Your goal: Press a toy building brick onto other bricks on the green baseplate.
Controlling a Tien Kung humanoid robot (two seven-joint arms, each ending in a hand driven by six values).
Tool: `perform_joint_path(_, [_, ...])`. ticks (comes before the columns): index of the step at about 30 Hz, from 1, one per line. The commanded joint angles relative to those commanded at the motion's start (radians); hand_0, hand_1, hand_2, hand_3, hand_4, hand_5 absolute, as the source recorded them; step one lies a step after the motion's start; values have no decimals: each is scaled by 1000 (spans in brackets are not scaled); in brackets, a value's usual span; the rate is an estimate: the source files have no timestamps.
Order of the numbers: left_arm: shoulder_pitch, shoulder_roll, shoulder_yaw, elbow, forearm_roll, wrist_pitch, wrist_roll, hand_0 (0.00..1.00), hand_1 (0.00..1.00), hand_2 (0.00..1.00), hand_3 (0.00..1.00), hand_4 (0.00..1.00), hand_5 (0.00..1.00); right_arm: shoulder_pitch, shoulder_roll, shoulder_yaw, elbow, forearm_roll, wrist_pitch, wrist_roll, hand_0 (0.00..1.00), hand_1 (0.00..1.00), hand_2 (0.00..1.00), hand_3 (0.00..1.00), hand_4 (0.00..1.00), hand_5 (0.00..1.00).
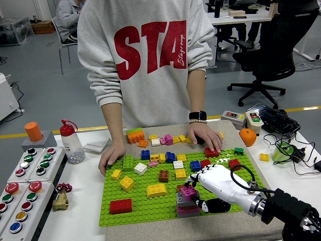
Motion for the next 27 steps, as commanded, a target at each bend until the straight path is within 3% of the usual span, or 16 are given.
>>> perform_joint_path(18, [-3, 1, 4, 1, -4, -1, -2, 633, 596, 607, 404, 296, 944, -1, 4, 4, -14, -15, 3, -23, 701, 642, 607, 626, 558, 261])
perform_joint_path(27, [-3, 0, 2, 1, -4, 1, -2, 633, 596, 607, 405, 296, 945, -1, 4, 7, -10, -13, 40, -1, 718, 648, 622, 661, 614, 316])
